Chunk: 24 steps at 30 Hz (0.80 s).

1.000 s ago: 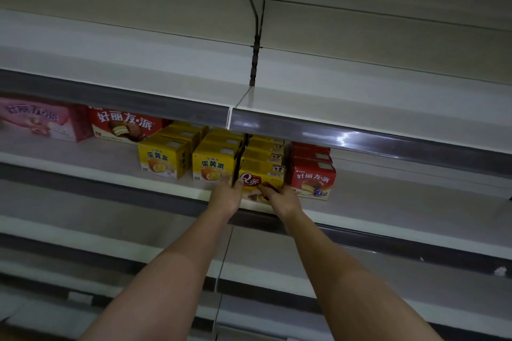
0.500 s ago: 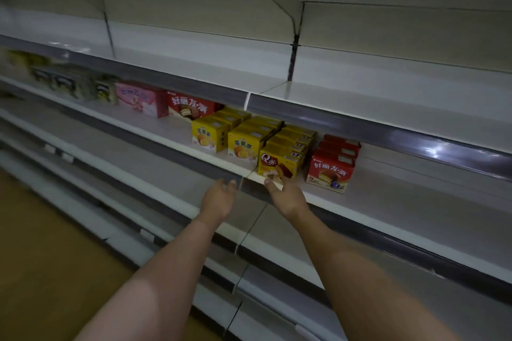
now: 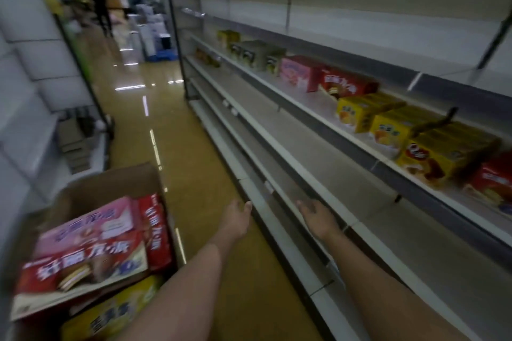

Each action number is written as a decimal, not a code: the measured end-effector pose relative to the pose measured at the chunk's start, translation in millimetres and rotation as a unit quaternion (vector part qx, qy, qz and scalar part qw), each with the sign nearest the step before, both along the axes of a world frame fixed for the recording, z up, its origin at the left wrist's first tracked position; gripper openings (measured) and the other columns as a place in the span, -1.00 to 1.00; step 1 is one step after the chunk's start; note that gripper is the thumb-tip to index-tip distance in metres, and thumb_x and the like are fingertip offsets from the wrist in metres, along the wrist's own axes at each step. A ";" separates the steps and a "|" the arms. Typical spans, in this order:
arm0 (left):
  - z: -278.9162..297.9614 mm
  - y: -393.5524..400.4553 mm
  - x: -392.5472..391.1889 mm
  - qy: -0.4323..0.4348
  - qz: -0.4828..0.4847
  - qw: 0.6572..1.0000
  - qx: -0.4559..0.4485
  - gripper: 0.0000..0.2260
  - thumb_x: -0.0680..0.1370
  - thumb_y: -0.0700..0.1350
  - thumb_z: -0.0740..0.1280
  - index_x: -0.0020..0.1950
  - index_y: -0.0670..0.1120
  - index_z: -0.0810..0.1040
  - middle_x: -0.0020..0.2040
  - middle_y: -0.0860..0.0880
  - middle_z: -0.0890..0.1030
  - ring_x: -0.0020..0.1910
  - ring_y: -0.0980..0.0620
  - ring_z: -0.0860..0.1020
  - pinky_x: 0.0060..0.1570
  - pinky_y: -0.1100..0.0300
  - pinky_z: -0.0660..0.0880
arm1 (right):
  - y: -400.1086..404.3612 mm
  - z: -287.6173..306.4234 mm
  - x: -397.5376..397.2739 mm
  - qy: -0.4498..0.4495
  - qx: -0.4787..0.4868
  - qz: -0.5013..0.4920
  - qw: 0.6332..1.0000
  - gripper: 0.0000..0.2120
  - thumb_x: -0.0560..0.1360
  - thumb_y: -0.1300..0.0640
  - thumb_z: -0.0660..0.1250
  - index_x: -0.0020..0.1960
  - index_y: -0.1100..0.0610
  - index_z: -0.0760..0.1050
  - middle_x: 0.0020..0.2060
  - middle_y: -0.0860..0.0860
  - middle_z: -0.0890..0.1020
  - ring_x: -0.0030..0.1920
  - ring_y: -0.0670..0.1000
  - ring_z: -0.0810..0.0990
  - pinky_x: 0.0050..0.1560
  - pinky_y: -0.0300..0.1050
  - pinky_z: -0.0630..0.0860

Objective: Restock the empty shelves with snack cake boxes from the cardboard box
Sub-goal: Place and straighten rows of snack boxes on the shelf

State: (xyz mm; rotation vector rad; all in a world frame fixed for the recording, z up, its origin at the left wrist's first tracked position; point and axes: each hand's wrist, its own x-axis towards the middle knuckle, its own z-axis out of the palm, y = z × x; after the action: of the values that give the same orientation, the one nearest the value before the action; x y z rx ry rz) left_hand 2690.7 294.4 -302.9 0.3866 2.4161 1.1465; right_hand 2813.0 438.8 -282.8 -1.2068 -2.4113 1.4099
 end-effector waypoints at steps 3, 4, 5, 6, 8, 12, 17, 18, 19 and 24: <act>-14.3 -51.1 -12.4 -0.006 0.043 0.999 -0.008 -0.55 0.65 0.01 0.12 0.45 -0.23 0.30 0.42 -0.20 0.39 0.39 -0.15 0.36 0.29 0.16 0.29 | -43.1 -10.6 -26.0 -0.011 -0.027 0.043 0.999 -0.41 0.59 -0.18 0.13 0.48 0.16 0.25 0.40 0.13 0.39 0.37 0.16 0.38 0.36 0.02 0.34; -20.6 -67.5 -17.1 -0.015 0.053 0.998 -0.008 -0.54 0.65 0.03 0.12 0.45 -0.21 0.31 0.41 -0.19 0.40 0.38 -0.15 0.38 0.30 0.15 0.31 | -55.9 -13.8 -35.3 -0.017 -0.026 0.061 0.998 -0.41 0.60 -0.17 0.12 0.48 0.17 0.24 0.41 0.13 0.39 0.38 0.16 0.38 0.36 0.00 0.34; -26.4 -86.3 -22.6 -0.019 0.067 0.998 -0.011 -0.54 0.65 0.04 0.13 0.45 -0.20 0.32 0.40 -0.18 0.42 0.36 -0.16 0.40 0.31 0.14 0.34 | -72.3 -15.1 -45.2 -0.032 -0.027 0.082 0.996 -0.41 0.60 -0.16 0.12 0.48 0.20 0.23 0.41 0.15 0.37 0.39 0.16 0.36 0.36 0.00 0.32; -30.2 -103.6 -26.7 -0.020 0.082 0.996 -0.015 -0.55 0.64 0.05 0.14 0.44 -0.18 0.34 0.38 -0.18 0.44 0.34 -0.17 0.42 0.30 0.11 0.35 | -87.5 -16.9 -53.3 -0.041 -0.026 0.100 0.994 -0.41 0.61 -0.15 0.11 0.49 0.22 0.22 0.42 0.15 0.36 0.40 0.17 0.35 0.37 0.00 0.30; -37.7 -137.6 -36.3 0.000 0.121 0.992 -0.030 -0.59 0.63 0.04 0.16 0.39 -0.16 0.39 0.32 -0.18 0.49 0.28 -0.18 0.46 0.25 0.09 0.40 | -119.0 -22.2 -69.5 -0.056 -0.034 0.136 0.989 -0.34 0.58 -0.22 0.10 0.50 0.21 0.20 0.44 0.15 0.34 0.42 0.16 0.33 0.41 0.03 0.29; -42.8 -204.9 -52.5 0.028 0.180 0.981 -0.063 -0.65 0.64 0.02 0.15 0.34 -0.12 0.43 0.26 -0.14 0.53 0.23 -0.15 0.48 0.17 0.07 0.40 | -178.0 -32.7 -102.2 -0.085 -0.035 0.189 0.978 -0.35 0.60 -0.19 0.09 0.51 0.23 0.19 0.46 0.15 0.31 0.44 0.14 0.29 0.42 -0.05 0.24; -54.4 -279.7 -77.7 0.030 0.256 0.963 -0.078 -0.66 0.62 0.01 0.19 0.33 -0.14 0.43 0.27 -0.14 0.49 0.27 -0.14 0.43 0.23 0.02 0.40 | -237.8 -40.7 -133.4 -0.092 -0.061 0.211 0.971 -0.41 0.62 -0.10 0.11 0.51 0.23 0.16 0.47 0.14 0.29 0.46 0.12 0.27 0.35 -0.12 0.26; -55.6 -292.2 -82.1 0.036 0.273 0.958 -0.084 -0.66 0.62 0.00 0.21 0.33 -0.14 0.42 0.28 -0.15 0.48 0.27 -0.15 0.43 0.22 0.00 0.41 | -246.8 -43.4 -140.0 -0.094 -0.070 0.212 0.970 -0.43 0.62 -0.09 0.12 0.50 0.23 0.19 0.44 0.14 0.33 0.43 0.13 0.32 0.31 -0.12 0.29; -56.7 -302.9 -86.4 0.042 0.286 0.953 -0.090 -0.64 0.61 0.00 0.23 0.34 -0.14 0.41 0.30 -0.16 0.46 0.28 -0.16 0.42 0.22 -0.02 0.42 | -254.8 -45.0 -145.3 -0.089 -0.082 0.212 0.970 -0.47 0.63 -0.07 0.12 0.48 0.22 0.22 0.41 0.14 0.38 0.40 0.13 0.36 0.28 -0.12 0.32; -63.7 -340.0 -100.9 0.040 0.353 0.925 -0.133 -0.56 0.55 0.02 0.33 0.37 -0.11 0.36 0.30 -0.18 0.41 0.29 -0.18 0.38 0.20 -0.11 0.42 | -280.0 -58.7 -170.0 -0.108 -0.103 0.235 0.961 -0.54 0.61 -0.11 0.12 0.39 0.15 0.34 0.30 0.07 0.51 0.27 0.14 0.50 0.29 -0.07 0.35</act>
State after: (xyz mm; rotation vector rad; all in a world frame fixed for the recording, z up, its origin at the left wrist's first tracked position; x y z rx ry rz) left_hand 2589.8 -45.5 -366.6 -0.5865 2.8223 1.0369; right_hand 2643.0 158.8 -341.4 -0.8934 -2.9053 1.7720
